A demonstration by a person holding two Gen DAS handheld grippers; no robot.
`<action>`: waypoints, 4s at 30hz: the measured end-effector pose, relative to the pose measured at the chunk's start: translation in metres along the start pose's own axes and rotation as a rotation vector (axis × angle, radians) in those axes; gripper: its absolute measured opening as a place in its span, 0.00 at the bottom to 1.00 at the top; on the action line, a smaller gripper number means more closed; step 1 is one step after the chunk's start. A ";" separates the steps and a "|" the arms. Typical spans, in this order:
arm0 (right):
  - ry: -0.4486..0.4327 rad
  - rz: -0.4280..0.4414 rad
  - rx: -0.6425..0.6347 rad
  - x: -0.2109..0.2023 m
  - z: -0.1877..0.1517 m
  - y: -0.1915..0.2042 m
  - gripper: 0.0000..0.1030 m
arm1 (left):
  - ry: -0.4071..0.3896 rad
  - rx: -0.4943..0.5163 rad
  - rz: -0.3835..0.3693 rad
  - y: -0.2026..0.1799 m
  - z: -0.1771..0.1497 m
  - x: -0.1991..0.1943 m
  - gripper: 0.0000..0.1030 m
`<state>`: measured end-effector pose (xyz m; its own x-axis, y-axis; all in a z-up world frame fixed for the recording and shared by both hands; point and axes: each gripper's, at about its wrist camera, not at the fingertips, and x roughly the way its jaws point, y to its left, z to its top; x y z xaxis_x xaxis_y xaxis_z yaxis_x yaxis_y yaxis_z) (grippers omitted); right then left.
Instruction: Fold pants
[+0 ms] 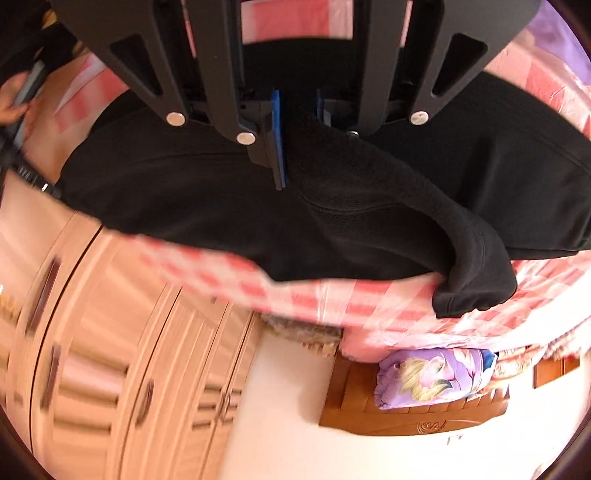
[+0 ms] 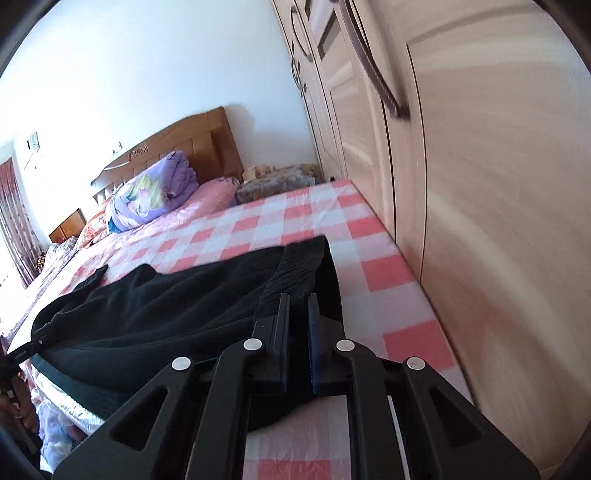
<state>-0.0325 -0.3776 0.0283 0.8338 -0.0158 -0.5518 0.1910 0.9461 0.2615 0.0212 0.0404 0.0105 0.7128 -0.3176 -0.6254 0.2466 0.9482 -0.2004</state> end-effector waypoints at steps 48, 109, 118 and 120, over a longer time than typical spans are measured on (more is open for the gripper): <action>0.282 0.277 -0.492 0.139 -0.037 0.287 0.85 | 0.137 -0.131 0.431 0.212 0.162 0.070 0.15; 0.303 0.742 -0.910 0.050 -0.121 0.398 0.76 | -0.085 -0.380 0.601 0.303 -0.034 -0.081 0.88; 0.281 0.714 -0.761 0.053 -0.096 0.387 0.76 | 0.074 0.407 0.771 0.202 -0.007 -0.021 0.85; 0.278 0.711 -0.763 0.052 -0.095 0.385 0.76 | 0.165 0.531 0.744 0.204 -0.010 0.006 0.78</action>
<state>0.0352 0.0163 0.0245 0.4610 0.5996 -0.6541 -0.7438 0.6632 0.0837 0.0693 0.2325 -0.0413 0.7161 0.4145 -0.5616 0.0606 0.7646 0.6416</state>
